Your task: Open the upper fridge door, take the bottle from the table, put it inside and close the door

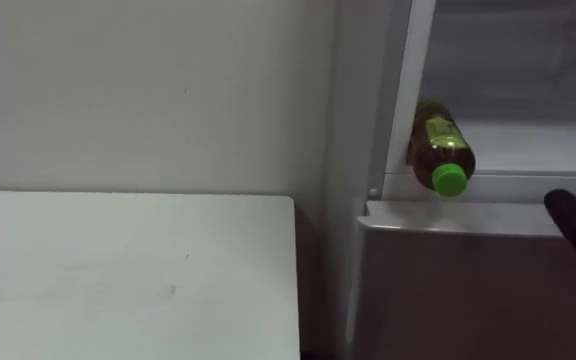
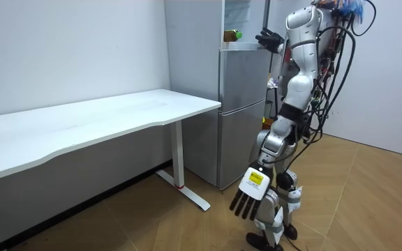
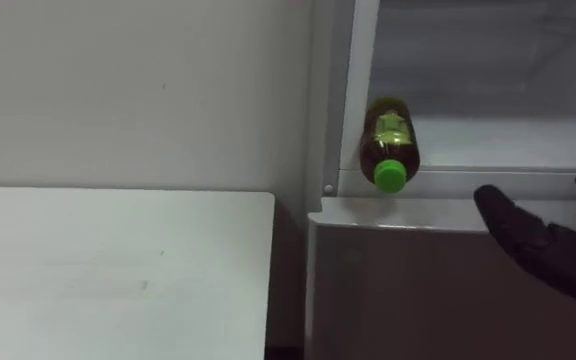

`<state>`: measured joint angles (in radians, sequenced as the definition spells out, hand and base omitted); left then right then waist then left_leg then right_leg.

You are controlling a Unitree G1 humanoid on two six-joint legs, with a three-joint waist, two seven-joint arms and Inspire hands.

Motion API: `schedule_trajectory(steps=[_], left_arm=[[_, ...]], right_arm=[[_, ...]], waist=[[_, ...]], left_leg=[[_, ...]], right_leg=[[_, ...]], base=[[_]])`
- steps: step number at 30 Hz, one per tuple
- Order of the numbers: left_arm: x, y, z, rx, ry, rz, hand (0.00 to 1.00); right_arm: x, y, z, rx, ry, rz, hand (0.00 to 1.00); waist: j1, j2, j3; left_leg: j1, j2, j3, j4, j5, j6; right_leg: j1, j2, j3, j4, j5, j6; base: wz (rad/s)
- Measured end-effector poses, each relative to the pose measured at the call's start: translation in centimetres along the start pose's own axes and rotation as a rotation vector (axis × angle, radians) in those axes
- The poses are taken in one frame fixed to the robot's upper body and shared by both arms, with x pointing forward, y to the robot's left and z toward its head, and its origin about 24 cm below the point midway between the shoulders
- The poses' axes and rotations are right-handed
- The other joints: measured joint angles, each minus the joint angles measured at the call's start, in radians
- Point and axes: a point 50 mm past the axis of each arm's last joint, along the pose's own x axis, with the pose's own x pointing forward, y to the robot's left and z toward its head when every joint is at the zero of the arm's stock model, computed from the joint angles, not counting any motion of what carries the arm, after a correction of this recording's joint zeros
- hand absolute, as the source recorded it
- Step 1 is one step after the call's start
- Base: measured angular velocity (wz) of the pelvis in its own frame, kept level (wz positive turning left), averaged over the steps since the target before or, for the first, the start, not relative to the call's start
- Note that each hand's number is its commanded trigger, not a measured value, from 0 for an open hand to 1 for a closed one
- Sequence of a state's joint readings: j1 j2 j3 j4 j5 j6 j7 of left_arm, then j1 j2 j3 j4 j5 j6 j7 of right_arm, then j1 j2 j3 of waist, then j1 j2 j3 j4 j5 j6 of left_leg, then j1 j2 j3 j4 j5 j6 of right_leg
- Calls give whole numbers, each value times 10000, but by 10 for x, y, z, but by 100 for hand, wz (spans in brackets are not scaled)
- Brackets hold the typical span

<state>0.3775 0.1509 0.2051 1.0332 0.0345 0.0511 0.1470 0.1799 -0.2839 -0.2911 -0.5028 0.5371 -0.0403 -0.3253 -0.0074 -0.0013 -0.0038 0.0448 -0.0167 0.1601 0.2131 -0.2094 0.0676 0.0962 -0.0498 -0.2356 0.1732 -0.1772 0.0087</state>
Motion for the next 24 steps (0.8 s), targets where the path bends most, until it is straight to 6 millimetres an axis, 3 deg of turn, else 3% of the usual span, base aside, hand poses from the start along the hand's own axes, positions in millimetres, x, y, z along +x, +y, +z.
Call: schedule_trajectory(steps=[5, 8, 15, 24], left_arm=[[0, -8, -3, 386, 5, -107, 0], [0, -10, -3, 437, 33, -127, 0], [2, -17, 11, 417, -457, -339, 0], [1, -18, 9, 26, -489, -472, 0]], right_arm=[[-22, -9, -16, -2056, 189, -908, 0], [-30, -18, -28, -3205, 403, -1645, 0], [-50, -37, -65, -3993, 1947, -2552, 0], [-105, -72, -115, -5652, 4995, -3543, 0]], waist=[[-213, 227, -37], [-241, 209, -39], [-273, 179, -28], [-224, 154, -29]], left_leg=[[15, 57, 286, -47, -34, -11], [44, 68, 433, -122, -33, -12], [51, 51, 538, -149, -46, 13], [104, 41, 585, -249, -56, 19]], right_leg=[[-116, 55, 321, 0, 0, -3], [-204, 72, 461, 57, -3, -1], [-276, 68, 492, 121, -16, 25], [-287, 107, 600, 120, -33, 47]], base=[[-16], [-14], [-4], [-1]])
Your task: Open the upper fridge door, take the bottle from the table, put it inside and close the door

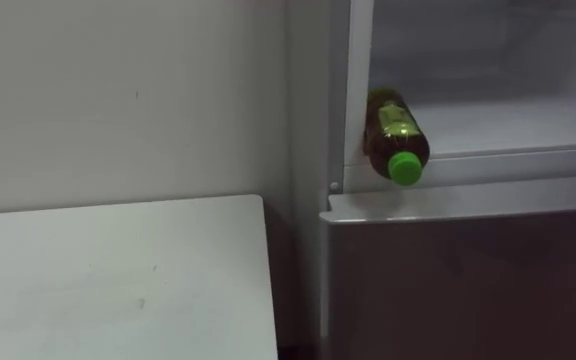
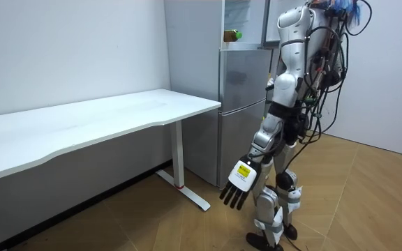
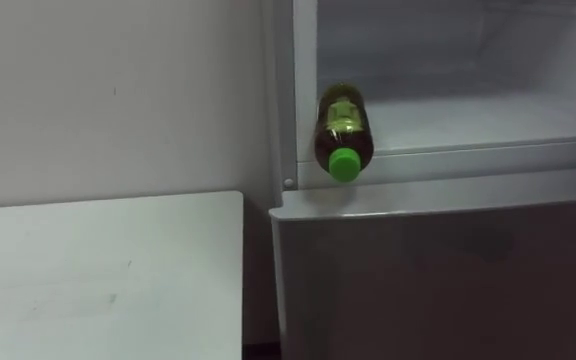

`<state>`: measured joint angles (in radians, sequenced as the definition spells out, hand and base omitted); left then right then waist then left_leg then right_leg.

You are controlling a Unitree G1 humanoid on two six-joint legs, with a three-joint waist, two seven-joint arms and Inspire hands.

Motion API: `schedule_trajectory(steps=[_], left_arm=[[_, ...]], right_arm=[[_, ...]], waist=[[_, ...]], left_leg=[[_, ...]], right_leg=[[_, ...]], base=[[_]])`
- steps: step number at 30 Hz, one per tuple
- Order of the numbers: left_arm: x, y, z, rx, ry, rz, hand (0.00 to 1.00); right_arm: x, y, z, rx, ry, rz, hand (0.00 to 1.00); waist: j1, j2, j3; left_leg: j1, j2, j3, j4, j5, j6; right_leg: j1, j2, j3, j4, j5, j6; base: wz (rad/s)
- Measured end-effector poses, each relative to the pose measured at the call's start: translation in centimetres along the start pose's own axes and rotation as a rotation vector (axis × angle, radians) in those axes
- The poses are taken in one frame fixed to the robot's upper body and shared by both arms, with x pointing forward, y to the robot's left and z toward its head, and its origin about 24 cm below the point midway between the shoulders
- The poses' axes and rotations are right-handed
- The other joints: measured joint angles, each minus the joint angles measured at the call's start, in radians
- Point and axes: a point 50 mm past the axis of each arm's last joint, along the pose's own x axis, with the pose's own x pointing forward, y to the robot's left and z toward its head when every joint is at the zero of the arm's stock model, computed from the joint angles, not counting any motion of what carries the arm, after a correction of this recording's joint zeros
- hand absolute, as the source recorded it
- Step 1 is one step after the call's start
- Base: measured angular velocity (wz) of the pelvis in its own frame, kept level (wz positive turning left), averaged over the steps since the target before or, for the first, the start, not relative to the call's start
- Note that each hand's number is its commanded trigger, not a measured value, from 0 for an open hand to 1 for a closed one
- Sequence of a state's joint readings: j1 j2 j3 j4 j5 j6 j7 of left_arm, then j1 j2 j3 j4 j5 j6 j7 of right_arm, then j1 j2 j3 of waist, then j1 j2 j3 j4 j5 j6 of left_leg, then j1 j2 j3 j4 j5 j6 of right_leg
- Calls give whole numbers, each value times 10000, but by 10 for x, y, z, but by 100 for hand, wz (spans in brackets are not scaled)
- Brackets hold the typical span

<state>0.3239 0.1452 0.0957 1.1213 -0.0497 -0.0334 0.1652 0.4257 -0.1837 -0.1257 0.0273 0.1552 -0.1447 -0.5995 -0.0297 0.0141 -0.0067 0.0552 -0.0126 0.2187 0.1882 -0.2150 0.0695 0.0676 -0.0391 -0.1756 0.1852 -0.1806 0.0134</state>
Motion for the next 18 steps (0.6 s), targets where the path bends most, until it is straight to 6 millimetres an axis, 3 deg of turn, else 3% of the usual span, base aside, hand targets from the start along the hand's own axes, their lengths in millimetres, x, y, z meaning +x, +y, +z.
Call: schedule_trajectory(steps=[7, 12, 18], left_arm=[[0, 1, 0, -520, 75, 41, 0], [1, 4, 2, -531, 12, 113, 0], [1, 9, 2, -791, 31, 252, 0]], right_arm=[[-5, -5, -40, -631, 1707, -571, 0], [-9, -16, -66, 571, 3618, -1478, 0], [-14, -41, -97, 3143, 6179, -3838, 0]], waist=[[-7, -22, -2], [-152, -70, 10], [-257, -124, 29]], left_leg=[[100, -5, -2, -34, -18, -27], [97, -20, -128, -32, -23, -24], [101, -22, -155, -32, -50, -52]], right_leg=[[46, -24, -50, -10, -66, -5], [180, -48, -194, -145, -64, -1], [207, -58, -185, -150, -104, 1]], base=[[0], [8], [2]])
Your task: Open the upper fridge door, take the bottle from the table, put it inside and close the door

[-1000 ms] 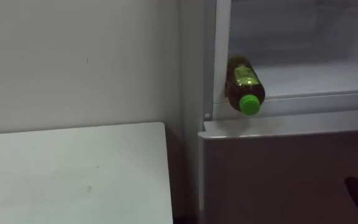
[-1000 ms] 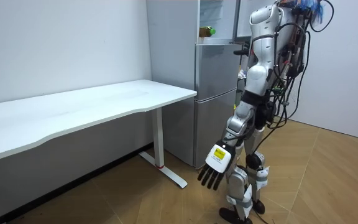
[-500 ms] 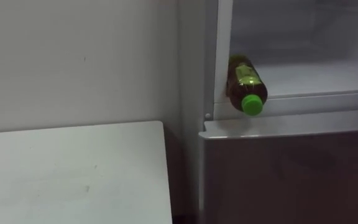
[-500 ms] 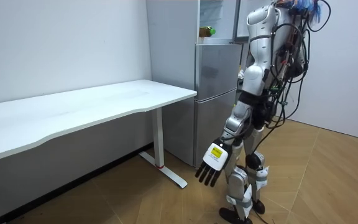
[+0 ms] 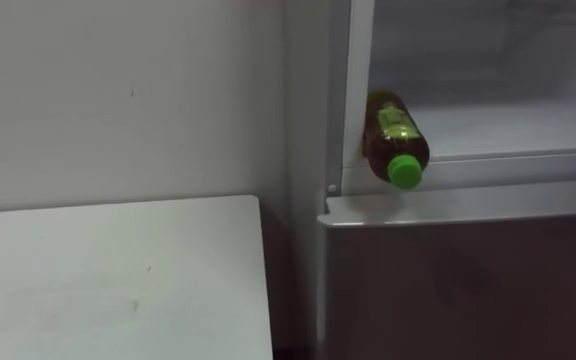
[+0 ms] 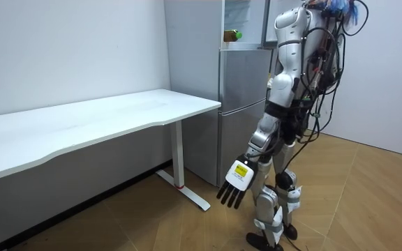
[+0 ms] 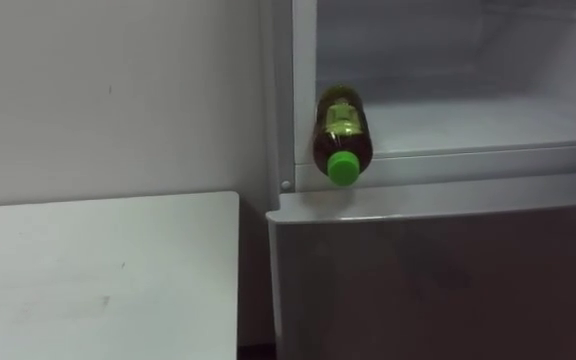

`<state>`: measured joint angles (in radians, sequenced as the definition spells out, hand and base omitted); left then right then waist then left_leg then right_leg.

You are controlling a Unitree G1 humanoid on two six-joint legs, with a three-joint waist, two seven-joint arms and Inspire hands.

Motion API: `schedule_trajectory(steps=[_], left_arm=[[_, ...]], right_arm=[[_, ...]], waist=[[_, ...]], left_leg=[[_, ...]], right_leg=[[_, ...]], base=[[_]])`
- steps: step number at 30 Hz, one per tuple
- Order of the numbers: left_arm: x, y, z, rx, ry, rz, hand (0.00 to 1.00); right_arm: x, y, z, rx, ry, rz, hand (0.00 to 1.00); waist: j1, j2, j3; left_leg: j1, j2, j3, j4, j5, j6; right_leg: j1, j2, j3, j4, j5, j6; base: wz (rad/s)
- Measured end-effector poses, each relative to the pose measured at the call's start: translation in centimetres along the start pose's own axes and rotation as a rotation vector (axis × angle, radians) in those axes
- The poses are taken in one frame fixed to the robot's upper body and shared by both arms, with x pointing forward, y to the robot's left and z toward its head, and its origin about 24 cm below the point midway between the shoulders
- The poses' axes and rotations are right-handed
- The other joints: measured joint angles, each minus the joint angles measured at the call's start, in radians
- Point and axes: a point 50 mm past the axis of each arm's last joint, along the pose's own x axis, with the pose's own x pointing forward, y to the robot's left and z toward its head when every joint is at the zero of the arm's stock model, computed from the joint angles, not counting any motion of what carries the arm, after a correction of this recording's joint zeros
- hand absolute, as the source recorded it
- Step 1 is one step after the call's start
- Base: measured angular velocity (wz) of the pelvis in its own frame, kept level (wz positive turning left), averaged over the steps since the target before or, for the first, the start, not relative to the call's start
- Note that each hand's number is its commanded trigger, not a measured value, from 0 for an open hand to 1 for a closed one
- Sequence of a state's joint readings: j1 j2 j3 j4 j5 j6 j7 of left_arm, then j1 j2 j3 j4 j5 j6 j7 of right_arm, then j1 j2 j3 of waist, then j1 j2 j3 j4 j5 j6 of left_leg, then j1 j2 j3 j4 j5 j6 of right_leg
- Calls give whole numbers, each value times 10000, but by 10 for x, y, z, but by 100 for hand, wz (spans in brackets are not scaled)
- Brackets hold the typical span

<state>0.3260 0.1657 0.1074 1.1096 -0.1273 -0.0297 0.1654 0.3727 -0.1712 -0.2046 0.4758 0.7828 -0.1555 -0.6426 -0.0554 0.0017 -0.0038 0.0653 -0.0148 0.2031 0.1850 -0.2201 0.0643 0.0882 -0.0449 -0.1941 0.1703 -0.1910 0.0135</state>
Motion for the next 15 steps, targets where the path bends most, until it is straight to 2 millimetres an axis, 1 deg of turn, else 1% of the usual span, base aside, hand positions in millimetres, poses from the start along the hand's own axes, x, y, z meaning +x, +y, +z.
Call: schedule_trajectory(steps=[2, 5, 6, 8, 11, 15], left_arm=[[0, 3, -1, -34, 35, 81, 0], [0, 4, -4, 13, 199, 108, 0], [0, 4, -4, 18, 225, 108, 0], [0, 5, -5, 37, 257, 130, 0], [-1, 8, -8, 56, 340, 181, 0], [-1, 8, -7, 58, 342, 193, 0]], right_arm=[[4, -11, -9, 1621, 1290, -769, 0], [5, -16, -18, 3347, 2611, -1330, 0], [5, -17, -20, 3568, 2788, -1410, 0], [7, -19, -23, 4801, 3442, -1830, 0], [10, -16, -20, 6351, 3996, -2122, 0], [10, -12, -9, 7415, 3969, -2193, 0]], waist=[[-5, -11, 10], [-137, -2, 14], [-161, 5, 15], [-207, -16, 6], [-214, -36, 20], [-209, -63, 19]], left_leg=[[2, 0, -10, -5, -1, 0], [-9, -1, -10, 4, -14, -2], [-9, -1, -9, 4, -16, -1], [24, -2, 12, 7, -24, 1], [191, -20, 100, 1, -55, -10], [262, -31, 124, 50, -88, -16]], right_leg=[[13, 0, -1, 7, 0, 0], [7, -3, -5, 26, -3, 1], [4, -8, -8, 27, -8, 2], [-16, -24, 20, 87, -53, -2], [-34, -89, 22, 390, -237, -12], [-60, -142, 24, 626, -382, -13]], base=[[0], [0], [0], [-2], [-8], [0]])
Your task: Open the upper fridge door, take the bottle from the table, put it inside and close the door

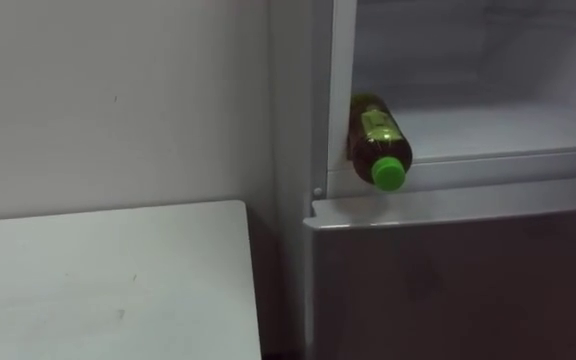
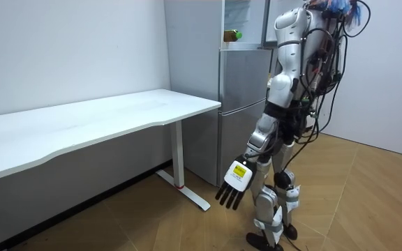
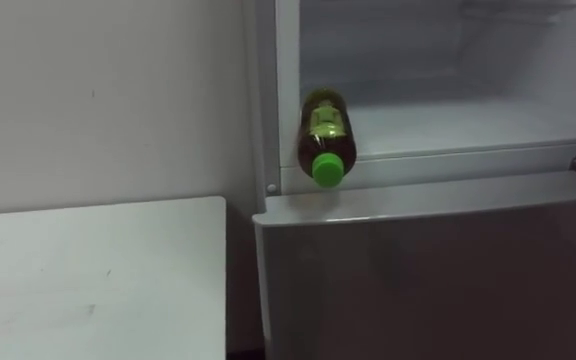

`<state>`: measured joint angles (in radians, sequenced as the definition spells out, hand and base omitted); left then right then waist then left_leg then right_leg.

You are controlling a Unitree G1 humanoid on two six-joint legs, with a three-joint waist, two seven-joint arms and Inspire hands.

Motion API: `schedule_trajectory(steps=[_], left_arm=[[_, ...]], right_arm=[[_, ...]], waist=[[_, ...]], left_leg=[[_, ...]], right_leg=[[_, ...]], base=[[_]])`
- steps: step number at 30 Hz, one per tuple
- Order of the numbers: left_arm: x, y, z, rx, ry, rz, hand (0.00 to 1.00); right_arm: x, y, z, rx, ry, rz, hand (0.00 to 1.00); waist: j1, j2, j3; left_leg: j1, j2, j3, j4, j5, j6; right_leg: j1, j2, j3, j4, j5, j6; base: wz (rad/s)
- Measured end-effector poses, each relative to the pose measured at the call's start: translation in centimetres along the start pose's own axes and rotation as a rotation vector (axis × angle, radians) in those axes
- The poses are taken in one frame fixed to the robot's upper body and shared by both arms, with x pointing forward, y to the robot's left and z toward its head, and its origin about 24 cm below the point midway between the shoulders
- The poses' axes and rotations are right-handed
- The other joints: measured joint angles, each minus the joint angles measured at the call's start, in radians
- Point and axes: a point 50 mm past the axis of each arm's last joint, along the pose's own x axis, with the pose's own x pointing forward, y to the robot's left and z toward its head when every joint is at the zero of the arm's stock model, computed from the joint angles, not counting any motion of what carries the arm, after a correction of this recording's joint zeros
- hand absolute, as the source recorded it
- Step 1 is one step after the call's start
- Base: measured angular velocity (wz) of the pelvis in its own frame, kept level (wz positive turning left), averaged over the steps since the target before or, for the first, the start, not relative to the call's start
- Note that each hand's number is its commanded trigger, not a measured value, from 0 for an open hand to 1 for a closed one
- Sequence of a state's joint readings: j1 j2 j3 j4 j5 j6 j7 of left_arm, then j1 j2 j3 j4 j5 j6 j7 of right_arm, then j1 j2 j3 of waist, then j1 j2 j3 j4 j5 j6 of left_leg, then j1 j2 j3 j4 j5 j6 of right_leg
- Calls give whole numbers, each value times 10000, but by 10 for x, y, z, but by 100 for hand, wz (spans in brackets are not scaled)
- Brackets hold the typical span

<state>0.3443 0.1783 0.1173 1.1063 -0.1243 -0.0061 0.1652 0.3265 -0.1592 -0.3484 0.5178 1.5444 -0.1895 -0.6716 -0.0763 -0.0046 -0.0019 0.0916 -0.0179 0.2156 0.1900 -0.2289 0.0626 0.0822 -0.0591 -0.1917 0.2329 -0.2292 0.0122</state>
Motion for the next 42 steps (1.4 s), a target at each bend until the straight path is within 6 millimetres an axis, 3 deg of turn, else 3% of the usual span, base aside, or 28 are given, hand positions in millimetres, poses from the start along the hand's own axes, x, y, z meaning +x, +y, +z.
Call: schedule_trajectory(steps=[9, 13, 23, 30, 34, 42], left_arm=[[0, 7, 7, -55, -398, 198, 0], [0, 13, 12, -88, -565, 301, 0], [0, 13, 20, -135, -814, 261, 0], [0, 13, 24, -120, -975, 320, 0], [0, 14, 23, -149, -961, 333, 0], [0, 14, 24, 36, -1026, 317, 0]], right_arm=[[-15, 46, 13, 2688, 537, 1300, 0], [-28, 69, 32, 3874, 417, 2094, 0], [-69, 106, 71, 4491, -496, 3864, 0], [-85, 115, 80, 4847, -648, 4565, 0], [-107, 121, 92, 5130, -1067, 5547, 0], [-134, 129, 104, 5440, -1409, 6836, 0]], waist=[[48, -187, -45], [-25, -246, -52], [-233, -230, -48], [-370, -152, -48], [-386, -49, -52], [-367, -61, -56]], left_leg=[[-149, 9, 18, 72, 4, -1], [-177, 4, 35, 74, 3, -2], [-251, -12, -3, -3, 2, -4], [-292, -28, -85, -39, 1, -4], [-347, -32, -100, -59, 1, -3], [-397, -20, -80, -24, 0, 0]], right_leg=[[-163, 32, 5, 68, -8, -13], [-162, 71, -2, 39, -14, -9], [-174, 97, -6, -115, 8, 17], [-174, 105, -18, -112, 28, 21], [-300, 102, -13, -43, 28, 23], [-329, 87, -32, 59, 28, 22]], base=[[0], [1], [1], [0], [0], [0]])
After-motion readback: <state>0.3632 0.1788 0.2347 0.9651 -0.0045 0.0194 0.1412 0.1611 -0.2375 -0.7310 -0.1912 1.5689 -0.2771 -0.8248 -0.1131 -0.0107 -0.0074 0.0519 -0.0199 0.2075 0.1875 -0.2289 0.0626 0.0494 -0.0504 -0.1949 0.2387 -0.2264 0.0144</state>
